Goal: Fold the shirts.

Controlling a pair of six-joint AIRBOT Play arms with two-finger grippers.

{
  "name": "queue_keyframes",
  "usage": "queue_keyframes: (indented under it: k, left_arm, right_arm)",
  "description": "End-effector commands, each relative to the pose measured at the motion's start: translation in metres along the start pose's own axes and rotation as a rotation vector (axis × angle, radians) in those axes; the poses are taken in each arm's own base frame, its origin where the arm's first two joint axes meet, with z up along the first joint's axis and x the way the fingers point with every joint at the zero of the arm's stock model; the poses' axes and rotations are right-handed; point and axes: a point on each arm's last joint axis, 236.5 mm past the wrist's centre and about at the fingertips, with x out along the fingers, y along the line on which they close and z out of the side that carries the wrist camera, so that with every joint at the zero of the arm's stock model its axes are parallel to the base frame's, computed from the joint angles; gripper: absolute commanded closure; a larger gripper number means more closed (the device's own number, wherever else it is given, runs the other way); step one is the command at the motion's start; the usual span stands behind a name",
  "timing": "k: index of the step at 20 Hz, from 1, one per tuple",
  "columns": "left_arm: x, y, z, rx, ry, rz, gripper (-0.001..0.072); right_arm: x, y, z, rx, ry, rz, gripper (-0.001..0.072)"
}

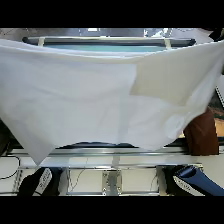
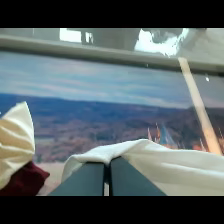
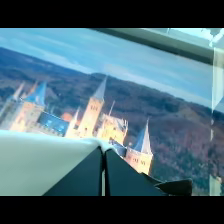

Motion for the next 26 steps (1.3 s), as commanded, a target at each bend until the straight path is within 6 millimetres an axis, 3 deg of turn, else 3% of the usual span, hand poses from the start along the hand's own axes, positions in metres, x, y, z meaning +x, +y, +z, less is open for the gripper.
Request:
queue_keyframes:
  k: [1,3,5,8,9,10,11,12,14,16,18,19,20,21,23,26]
  left_arm:
    - [0.099,0.042,-0.061,-0.027,0.297,0.024,0.0698]
    - [0.174,0.076,-0.095,-0.045,0.409,0.103,0.0697]
    - [0.250,0.090,-0.130,-0.060,0.460,0.099,0.0696]
    - [0.338,0.086,-0.176,-0.107,0.465,0.066,0.0682]
    - [0.359,0.080,-0.181,-0.161,0.432,0.051,0.0631]
    - [0.373,0.076,-0.175,-0.196,0.378,0.035,0.0396]
    - [0.381,0.075,-0.158,-0.228,0.299,0.025,0.0086]
    - [0.381,0.078,-0.136,-0.241,0.222,0.027,-0.0003]
    - [0.357,0.099,-0.088,-0.227,0.116,0.062,-0.0002]
    - [0.301,0.142,-0.056,-0.198,0.081,0.154,0.0008]
    - [0.239,0.184,-0.067,-0.208,0.190,0.252,0.0008]
    - [0.207,0.204,-0.090,-0.244,0.284,0.300,0.0008]
    - [0.182,0.215,-0.114,-0.301,0.356,0.324,0.0008]
    - [0.159,0.225,-0.144,-0.354,0.410,0.356,0.0008]
    - [0.128,0.224,-0.216,-0.486,0.484,0.387,0.0008]
    - [0.094,0.185,-0.344,-0.669,0.652,0.386,0.0009]
  right_arm:
    - [0.123,-0.011,-0.040,0.014,0.196,-0.042,0.0708]
    - [0.201,-0.008,-0.060,0.099,0.251,0.025,0.0708]
    - [0.273,0.008,-0.063,0.197,0.203,0.112,0.0707]
    - [0.365,0.037,-0.069,0.319,0.100,0.186,0.0694]
    - [0.387,0.044,-0.071,0.361,0.067,0.201,0.0577]
    - [0.401,0.048,-0.071,0.407,0.038,0.211,0.0322]
    - [0.407,0.050,-0.068,0.443,0.014,0.220,0.0154]
    - [0.406,0.044,-0.065,0.443,0.005,0.214,0.0154]
    - [0.386,0.017,-0.062,0.390,0.055,0.177,0.0156]
    - [0.344,-0.038,-0.084,0.301,0.226,0.074,0.0159]
    - [0.281,-0.095,-0.129,0.313,0.450,-0.017,0.0160]
    - [0.253,-0.110,-0.148,0.332,0.524,-0.024,0.0164]
    - [0.230,-0.117,-0.164,0.357,0.569,-0.010,0.0221]
    - [0.212,-0.112,-0.178,0.393,0.593,0.038,0.0230]
    - [0.193,-0.083,-0.213,0.467,0.614,0.145,0.0229]
    - [0.187,-0.015,-0.306,0.611,0.666,0.215,0.0227]
